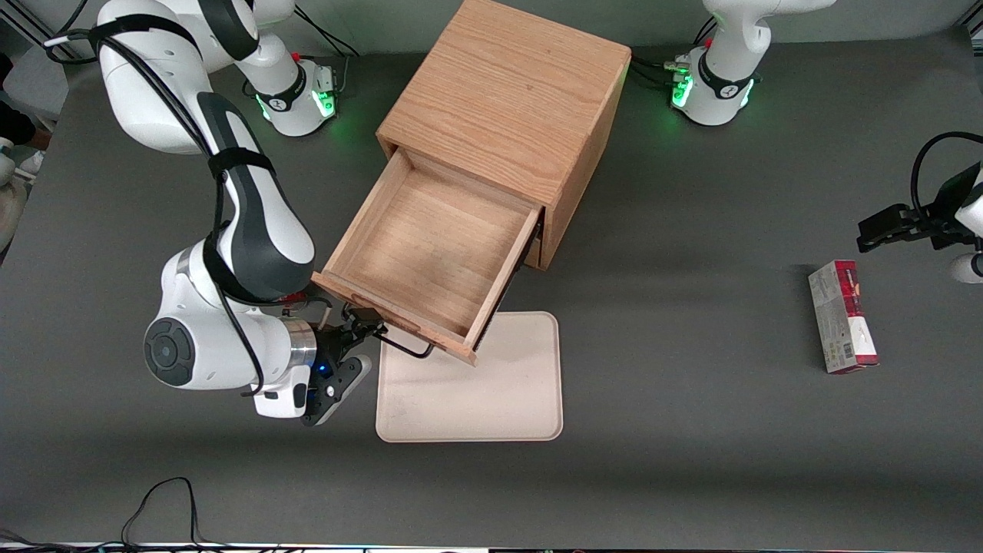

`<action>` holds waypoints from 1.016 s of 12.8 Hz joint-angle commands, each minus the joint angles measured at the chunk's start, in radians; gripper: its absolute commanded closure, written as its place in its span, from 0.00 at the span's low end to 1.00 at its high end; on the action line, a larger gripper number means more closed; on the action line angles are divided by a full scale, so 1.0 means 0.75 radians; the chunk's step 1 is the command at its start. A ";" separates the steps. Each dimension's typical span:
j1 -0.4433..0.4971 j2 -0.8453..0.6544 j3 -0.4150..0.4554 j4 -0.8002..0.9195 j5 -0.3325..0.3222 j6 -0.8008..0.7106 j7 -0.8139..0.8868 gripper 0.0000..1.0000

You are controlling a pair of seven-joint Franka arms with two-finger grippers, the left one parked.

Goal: Open upper drawer

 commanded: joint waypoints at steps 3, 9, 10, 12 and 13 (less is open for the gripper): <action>-0.012 -0.001 -0.016 0.096 0.022 -0.166 -0.014 0.00; -0.094 -0.213 -0.052 0.062 0.004 -0.324 -0.014 0.00; -0.090 -0.309 -0.095 -0.064 -0.037 -0.314 -0.016 0.00; -0.092 -0.467 -0.118 -0.241 -0.131 -0.269 -0.016 0.00; -0.090 -0.549 -0.130 -0.329 -0.184 -0.249 -0.014 0.00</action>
